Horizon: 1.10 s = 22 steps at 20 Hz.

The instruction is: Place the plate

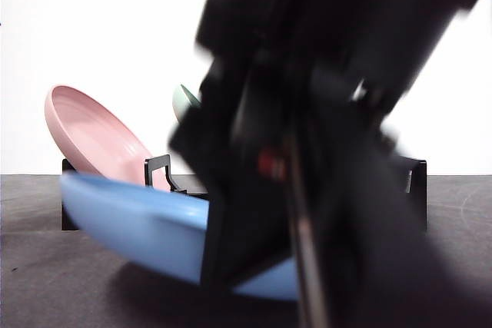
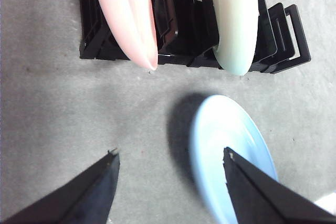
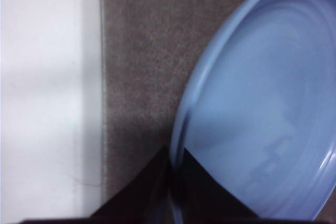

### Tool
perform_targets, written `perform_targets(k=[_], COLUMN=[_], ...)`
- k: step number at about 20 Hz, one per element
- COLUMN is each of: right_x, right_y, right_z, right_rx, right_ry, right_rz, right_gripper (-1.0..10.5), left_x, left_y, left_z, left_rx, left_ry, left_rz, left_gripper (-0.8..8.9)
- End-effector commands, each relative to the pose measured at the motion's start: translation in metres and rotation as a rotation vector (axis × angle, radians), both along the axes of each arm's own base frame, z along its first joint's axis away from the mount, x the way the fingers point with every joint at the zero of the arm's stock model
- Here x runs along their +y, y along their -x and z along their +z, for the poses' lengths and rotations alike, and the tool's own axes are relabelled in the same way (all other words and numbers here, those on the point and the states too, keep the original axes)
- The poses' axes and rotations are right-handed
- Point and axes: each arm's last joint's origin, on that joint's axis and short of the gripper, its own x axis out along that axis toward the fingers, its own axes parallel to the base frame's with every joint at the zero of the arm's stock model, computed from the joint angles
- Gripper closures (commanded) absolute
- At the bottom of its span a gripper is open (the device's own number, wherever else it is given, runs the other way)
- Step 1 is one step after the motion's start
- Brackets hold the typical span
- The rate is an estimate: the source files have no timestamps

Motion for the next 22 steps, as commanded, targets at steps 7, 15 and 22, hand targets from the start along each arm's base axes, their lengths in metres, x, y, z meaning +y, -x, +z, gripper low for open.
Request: perform_targets(k=[7,15,22], right_x=[0.008,0.008,0.01], right_y=[-0.021,-0.02,-0.01], right_z=[-0.037,-0.034,0.045], right_rx=[-0.046,-0.044,0.061], right_ry=[0.207,0.21,-0.073], right_rz=[0.084,0.037,0.01], right_gripper=[9.3,7.2,7.2], left_x=[0.0,0.0,0.0], left_y=[-0.001,-0.001,-0.001], left_z=[0.006,0.006,0.006], left_rx=[-0.036,-0.037,-0.036], left_ry=[-0.014,-0.014,-0.014], left_rz=[-0.026,-0.026,-0.026], left_gripper=[5.01,5.01,5.01])
